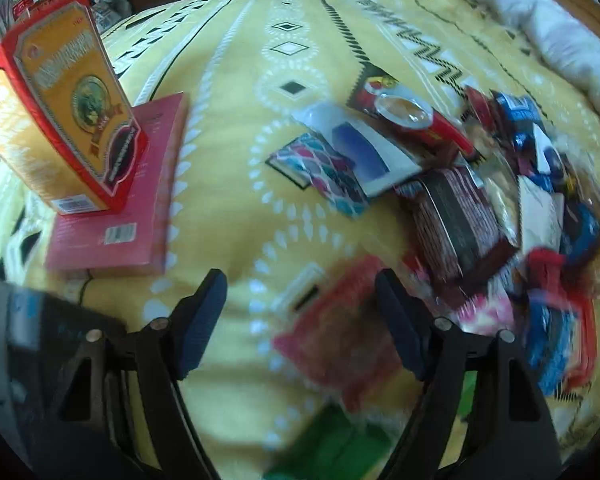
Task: Organize snacks
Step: 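Move both grippers back over the snack pile on the bed, then grasp a red cake packet with the left gripper while the right gripper grasps a blue biscuit packet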
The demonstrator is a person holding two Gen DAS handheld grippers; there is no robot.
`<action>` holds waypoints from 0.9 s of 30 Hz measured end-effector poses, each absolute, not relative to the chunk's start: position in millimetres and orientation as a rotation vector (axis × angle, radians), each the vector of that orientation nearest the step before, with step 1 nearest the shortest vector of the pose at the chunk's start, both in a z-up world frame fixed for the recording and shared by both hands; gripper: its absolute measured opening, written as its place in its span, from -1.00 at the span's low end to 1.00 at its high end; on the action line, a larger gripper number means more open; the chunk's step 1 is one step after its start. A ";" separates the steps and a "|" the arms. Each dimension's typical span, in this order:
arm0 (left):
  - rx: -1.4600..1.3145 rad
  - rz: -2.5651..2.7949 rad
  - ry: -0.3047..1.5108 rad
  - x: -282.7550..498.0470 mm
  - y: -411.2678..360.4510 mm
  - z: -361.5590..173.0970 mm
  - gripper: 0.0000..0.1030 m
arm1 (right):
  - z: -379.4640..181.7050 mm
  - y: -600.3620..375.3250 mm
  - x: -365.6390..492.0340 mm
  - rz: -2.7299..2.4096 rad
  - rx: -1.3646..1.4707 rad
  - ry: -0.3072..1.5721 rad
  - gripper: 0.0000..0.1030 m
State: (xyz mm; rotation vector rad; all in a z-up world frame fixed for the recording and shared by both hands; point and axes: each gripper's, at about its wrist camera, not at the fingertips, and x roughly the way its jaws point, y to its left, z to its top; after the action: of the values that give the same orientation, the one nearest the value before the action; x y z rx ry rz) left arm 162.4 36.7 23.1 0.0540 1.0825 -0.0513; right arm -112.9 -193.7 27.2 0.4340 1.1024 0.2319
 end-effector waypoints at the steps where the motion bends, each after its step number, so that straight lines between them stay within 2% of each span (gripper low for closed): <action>1: 0.048 -0.069 1.107 164.2 33.5 22.4 0.52 | 25.8 -197.0 -112.5 0.228 0.438 1.104 0.72; 3: 0.032 -0.162 1.156 156.5 17.3 21.9 0.53 | 25.1 -198.9 -112.0 0.228 0.438 1.104 0.72; 5: 0.126 -0.267 1.214 132.9 -12.9 18.5 0.65 | 24.8 -198.8 -110.3 0.230 0.432 1.101 0.72; 6: 0.141 -0.314 1.232 120.3 -21.2 19.8 0.65 | 24.2 -198.4 -109.0 0.231 0.430 1.101 0.72; 8: -0.001 -0.464 1.292 99.3 -21.5 29.5 0.63 | 23.7 -197.5 -106.6 0.232 0.426 1.099 0.72; 9: -0.061 -0.517 1.314 87.3 -19.9 34.5 0.48 | 23.6 -197.5 -105.5 0.233 0.425 1.097 0.72; 13: -0.119 -0.567 1.214 41.2 -6.2 64.6 0.48 | 23.2 -200.1 -109.2 0.233 0.429 1.084 0.72; 17: 0.008 -0.482 1.124 11.9 -3.0 80.0 0.49 | 22.2 -201.5 -114.4 0.236 0.431 1.077 0.72; 21: 0.055 -0.426 1.080 29.7 7.6 80.1 0.49 | 21.5 -201.3 -115.1 0.240 0.431 1.073 0.72; 27: 0.097 -0.430 1.134 57.2 -7.4 52.3 0.47 | 20.8 -202.1 -116.1 0.249 0.428 1.070 0.72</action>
State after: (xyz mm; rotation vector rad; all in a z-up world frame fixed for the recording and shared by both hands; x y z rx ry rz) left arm 57.2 -7.4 52.3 0.0966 1.1341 -0.4301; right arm -116.1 -202.1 20.8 0.4282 1.0699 0.2486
